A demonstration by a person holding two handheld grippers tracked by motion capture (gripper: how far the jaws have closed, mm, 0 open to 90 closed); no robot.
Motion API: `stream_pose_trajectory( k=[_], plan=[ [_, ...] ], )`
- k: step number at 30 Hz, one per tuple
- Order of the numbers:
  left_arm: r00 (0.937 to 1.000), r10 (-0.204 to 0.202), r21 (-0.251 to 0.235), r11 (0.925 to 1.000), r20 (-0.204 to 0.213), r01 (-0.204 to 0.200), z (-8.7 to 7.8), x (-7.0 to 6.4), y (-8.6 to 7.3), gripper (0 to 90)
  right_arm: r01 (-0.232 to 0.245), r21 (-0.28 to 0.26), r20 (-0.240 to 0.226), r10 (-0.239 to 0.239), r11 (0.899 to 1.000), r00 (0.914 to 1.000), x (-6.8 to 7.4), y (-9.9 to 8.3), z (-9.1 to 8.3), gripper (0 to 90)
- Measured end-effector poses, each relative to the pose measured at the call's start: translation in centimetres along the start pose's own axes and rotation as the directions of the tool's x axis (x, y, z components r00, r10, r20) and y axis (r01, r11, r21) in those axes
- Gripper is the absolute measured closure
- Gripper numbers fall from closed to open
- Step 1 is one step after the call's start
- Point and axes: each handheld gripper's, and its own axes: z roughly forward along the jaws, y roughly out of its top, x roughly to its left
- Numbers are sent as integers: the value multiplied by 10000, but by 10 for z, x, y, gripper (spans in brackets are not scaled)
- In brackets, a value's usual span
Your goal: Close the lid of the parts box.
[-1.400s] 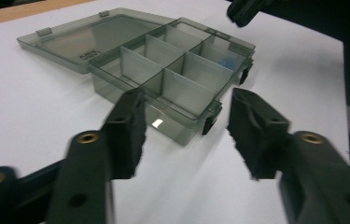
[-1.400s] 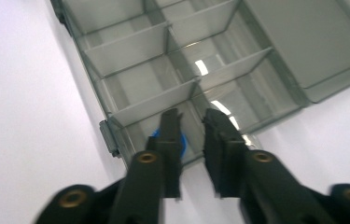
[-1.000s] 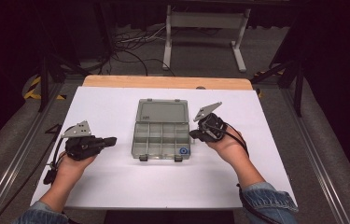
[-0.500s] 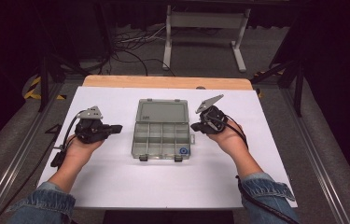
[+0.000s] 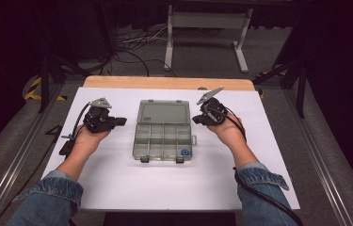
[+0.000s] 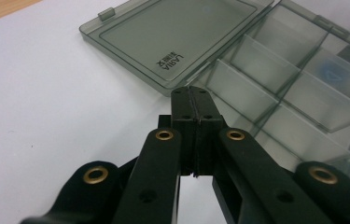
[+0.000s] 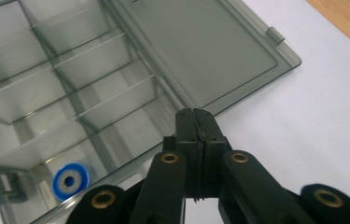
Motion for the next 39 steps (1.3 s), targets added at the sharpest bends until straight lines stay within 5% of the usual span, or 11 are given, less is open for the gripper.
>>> stream_pose_trajectory(
  k=[10,21,39],
  plan=[
    [9992,-336,317,9989,-233,343,15,13,11,895,-284,64,208,283,9996,9994,-19,5,8,897],
    [9993,-152,627,9979,-343,173,27,17,18,895,-445,101,269,442,9990,9987,-28,6,17,897],
    [9962,-591,1577,9851,-640,685,60,34,8,894,-1014,703,210,1001,9924,9948,-42,-5,47,897]
  ],
)
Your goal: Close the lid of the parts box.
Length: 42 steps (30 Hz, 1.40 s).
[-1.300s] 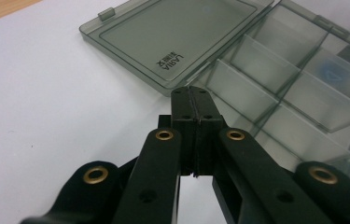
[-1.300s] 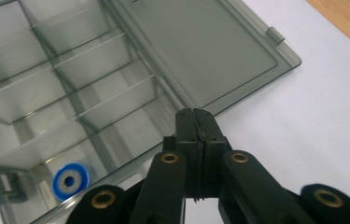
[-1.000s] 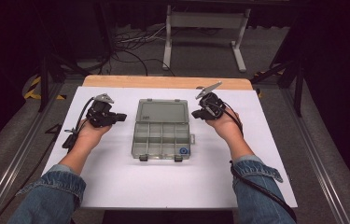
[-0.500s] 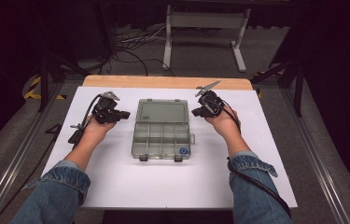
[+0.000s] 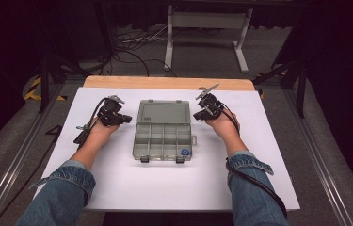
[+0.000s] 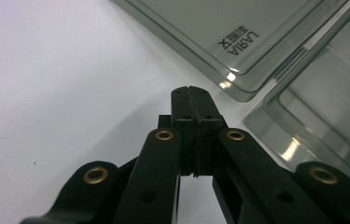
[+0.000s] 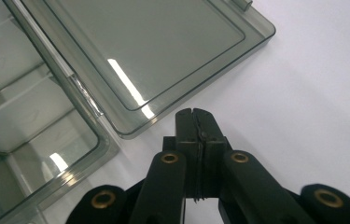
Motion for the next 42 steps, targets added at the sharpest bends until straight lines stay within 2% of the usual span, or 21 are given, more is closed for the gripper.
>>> stream_pose_trajectory(
  k=[3,7,11,22,26,29,42],
  plan=[
    [10000,29,85,10000,-19,-29,3,3,-1,895,-41,121,-30,41,9999,10000,-1,-1,6,897],
    [9999,-135,170,9998,38,134,10,4,-2,894,-113,237,-77,115,9997,9999,-2,-2,11,897],
    [10000,-55,277,9996,39,54,14,3,-1,895,-144,336,-75,147,9993,9999,-3,-3,14,897],
    [9999,-11,277,9996,107,8,15,3,0,894,-198,493,-137,205,9986,9997,-5,-4,24,897],
    [9997,-58,429,9991,246,47,17,1,5,895,-210,497,-159,218,9985,9996,-5,-2,25,897],
    [9997,128,605,9981,184,-139,20,-2,9,894,-181,520,-167,190,9985,9997,-5,-1,26,897],
    [9996,43,537,9985,280,-59,24,-1,12,895,-123,535,-268,137,9985,9995,-6,3,28,897]
  ],
)
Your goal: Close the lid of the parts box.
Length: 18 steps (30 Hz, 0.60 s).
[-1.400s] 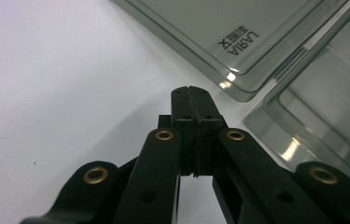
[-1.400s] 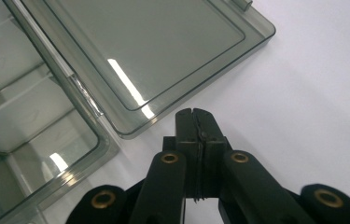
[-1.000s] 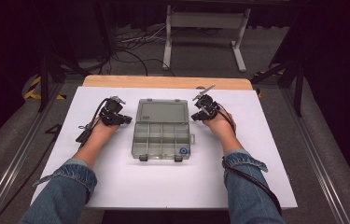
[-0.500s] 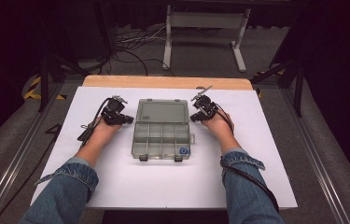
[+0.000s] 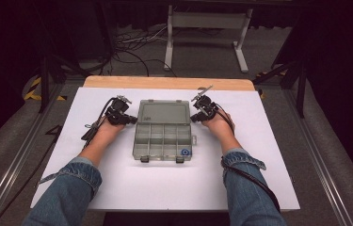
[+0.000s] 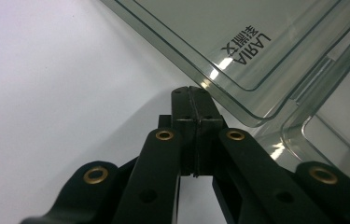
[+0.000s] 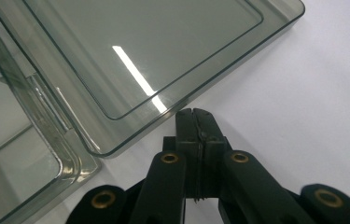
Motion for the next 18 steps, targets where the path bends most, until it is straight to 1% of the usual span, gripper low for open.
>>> stream_pose_trajectory(
  k=[2,3,7,8,9,10,12,15,16,18],
  plan=[
    [10000,50,-53,10000,15,-50,0,1,0,895,-8,8,24,7,10000,10000,0,1,0,897],
    [10000,-55,-86,9999,27,55,1,1,0,895,-8,12,-3,8,10000,10000,-1,1,1,898],
    [9999,-101,-245,9996,34,102,3,3,1,895,-51,-71,-30,51,10000,10000,-3,3,2,897],
    [9998,-157,-247,9996,90,159,3,3,1,895,-43,-55,-53,43,10000,10000,-4,4,3,897],
    [9999,-87,-251,9996,60,88,3,5,2,895,-32,-55,-52,32,10000,10000,-4,5,3,897],
    [9998,-134,-195,9997,118,136,4,4,4,895,-24,-59,-40,24,10000,10000,-4,6,4,898],
    [10000,-39,-116,9999,4,39,5,4,7,895,-63,-94,-22,63,9999,10000,-5,7,5,898],
    [10000,-78,-88,9999,-15,78,6,4,9,895,-126,-103,-67,125,9999,9999,-5,8,5,897],
    [10000,-46,-111,9999,-87,45,6,5,10,895,-109,-133,-42,108,9999,9999,-6,8,6,897],
    [9999,-119,-123,9999,-34,119,7,5,10,896,-94,-146,-29,93,9998,10000,-6,9,6,897]
  ],
)
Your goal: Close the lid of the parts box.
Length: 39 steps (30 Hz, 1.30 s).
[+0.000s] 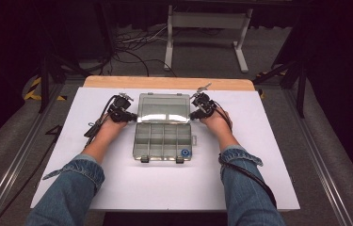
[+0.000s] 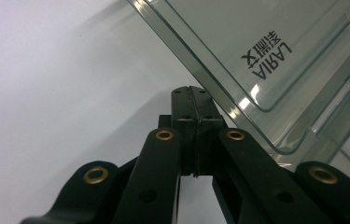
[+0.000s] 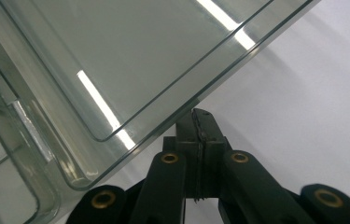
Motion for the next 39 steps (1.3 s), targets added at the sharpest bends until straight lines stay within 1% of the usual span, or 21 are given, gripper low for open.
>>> stream_pose_trajectory(
  k=[3,7,9,12,13,16,17,19,21,22,24,29,31,33,36,39],
  plan=[
    [10000,16,10,10000,-26,-16,0,0,1,895,-71,-19,50,71,10000,10000,1,1,1,897],
    [10000,-4,-28,10000,-73,3,0,-1,1,895,-49,-85,107,50,10000,9999,1,1,0,897],
    [10000,-10,-19,10000,-90,10,0,-1,1,895,33,-109,123,-32,9999,9999,1,0,0,897],
    [9999,-36,-36,10000,-127,36,-1,-1,1,895,14,-229,150,-10,9997,9999,0,0,-2,897],
    [9999,44,-83,10000,-166,-45,-1,-1,1,895,1,-270,181,4,9996,9998,0,0,-3,898],
    [9997,31,-215,9998,-254,-36,-3,-2,2,895,-36,-400,234,45,9992,9997,-1,2,-7,897],
    [9996,47,-272,9996,-271,-54,-4,-2,2,894,20,-413,246,-10,9991,9997,-1,2,-8,897],
    [9996,26,-299,9995,-294,-35,-4,-2,2,895,-64,-507,298,79,9987,9995,-1,3,-10,898],
    [9994,113,-404,9991,-315,-126,-7,-2,3,895,-70,-664,318,91,9978,9995,-2,5,-13,898],
    [9995,30,-462,9989,-321,-45,-7,-3,3,895,-82,-682,325,104,9976,9994,-2,5,-14,898],
    [9994,10,-592,9982,-348,-31,-9,-3,3,895,-96,-835,365,126,9965,9993,-2,6,-17,898],
    [9994,12,-850,9964,-340,-40,-15,-4,4,895,-17,-1169,454,71,9931,9989,-2,8,-25,897],
    [9994,39,-964,9953,-351,-73,-17,-4,5,895,102,-1301,509,-36,9914,9987,-1,9,-28,898],
    [9992,65,-1009,9948,-389,-104,-19,-4,5,895,58,-1347,511,11,9909,9987,0,10,-30,898],
    [9990,134,-1211,9925,-423,-185,-23,-5,6,895,221,-1599,561,-133,9869,9983,1,11,-36,897],
    [9993,114,-1310,9913,-351,-160,-26,-6,7,895,256,-1737,576,-158,9845,9982,2,12,-40,898]
  ],
)
